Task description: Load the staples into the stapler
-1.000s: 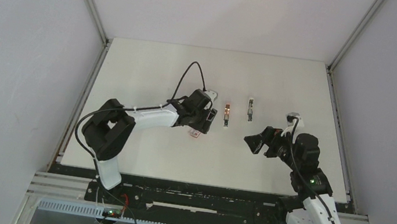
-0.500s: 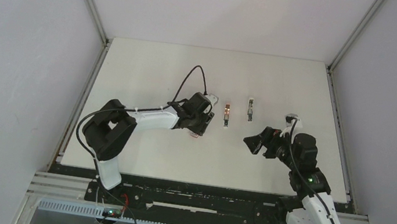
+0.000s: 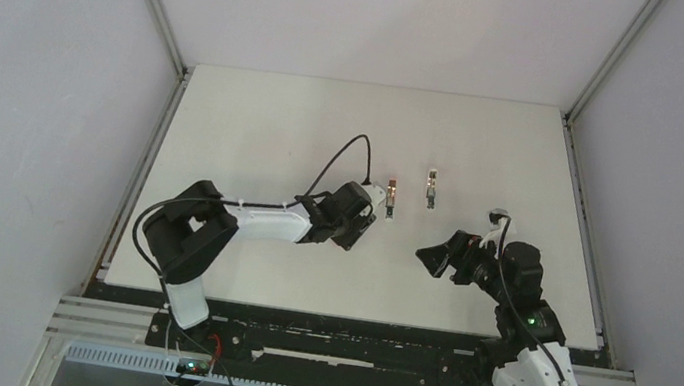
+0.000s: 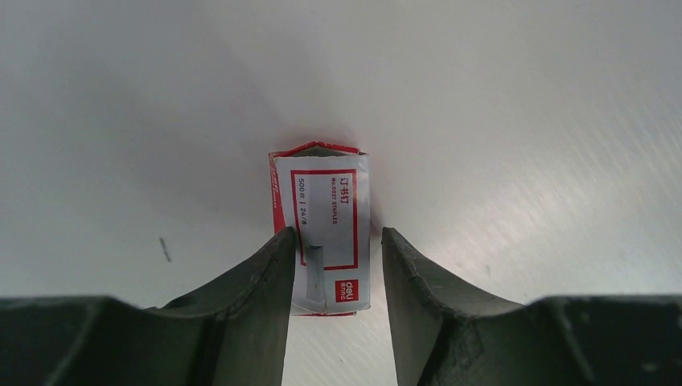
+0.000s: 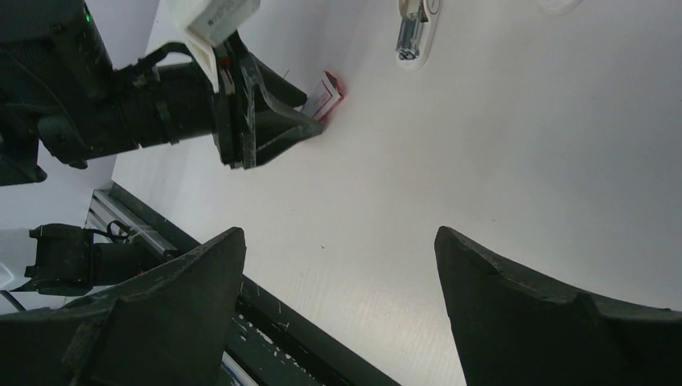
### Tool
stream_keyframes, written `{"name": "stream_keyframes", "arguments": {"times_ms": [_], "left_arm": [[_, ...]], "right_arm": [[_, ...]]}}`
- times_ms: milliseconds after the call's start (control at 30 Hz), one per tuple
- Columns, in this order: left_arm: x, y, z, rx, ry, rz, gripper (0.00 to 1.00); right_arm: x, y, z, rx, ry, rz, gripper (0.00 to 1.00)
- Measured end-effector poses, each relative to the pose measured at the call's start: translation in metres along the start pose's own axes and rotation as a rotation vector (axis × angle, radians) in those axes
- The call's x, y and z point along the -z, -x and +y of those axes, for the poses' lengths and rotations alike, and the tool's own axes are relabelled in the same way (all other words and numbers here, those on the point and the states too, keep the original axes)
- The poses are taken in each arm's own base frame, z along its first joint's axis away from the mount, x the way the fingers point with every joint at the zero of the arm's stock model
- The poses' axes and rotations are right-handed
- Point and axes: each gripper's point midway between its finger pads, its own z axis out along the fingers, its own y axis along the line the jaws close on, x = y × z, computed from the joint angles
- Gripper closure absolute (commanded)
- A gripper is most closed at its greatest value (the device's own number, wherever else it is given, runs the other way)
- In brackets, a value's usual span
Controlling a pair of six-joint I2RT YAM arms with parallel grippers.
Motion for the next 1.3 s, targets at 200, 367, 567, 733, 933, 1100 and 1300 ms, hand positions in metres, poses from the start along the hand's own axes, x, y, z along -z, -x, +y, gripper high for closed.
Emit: {"name": "stream_keyframes", "arguments": {"times_ms": [200, 367, 567, 733, 933, 1100, 1300], "left_arm": [[0.014, -0.014, -0.035, -0.098, -0.072, -0.007, 0.47], [0.033, -0.026, -0.053, -0.134, -0.134, -0.033, 0.29], [0.051, -0.018, -0.048, -0.082, -0.138, -0.104, 0.27], [0.044, -0.025, -0.054, -0.060, -0.167, -0.085, 0.27], [0.031, -0.040, -0.056, -0.056, -0.172, -0.029, 0.28], [0.028, -0.038, -0.045, -0.034, -0.153, -0.030, 0.41], [0.026, -0.037, -0.042, -0.036, -0.150, -0.032, 0.50]], "right_arm": [[0.002, -0.005, 0.002, -0.003, 0.022, 0.003, 0.14], [-0.003, -0.024, -0.003, -0.046, 0.021, 0.052, 0.14], [-0.016, -0.054, -0.004, -0.072, 0.032, 0.138, 0.26], [-0.025, -0.066, 0.002, -0.060, 0.042, 0.179, 0.37], [-0.041, -0.069, -0.002, -0.073, 0.020, 0.222, 0.49], [-0.058, -0.067, 0.003, -0.080, 0.032, 0.285, 0.53], [-0.083, -0.058, 0.014, -0.084, 0.087, 0.323, 0.57]]}}
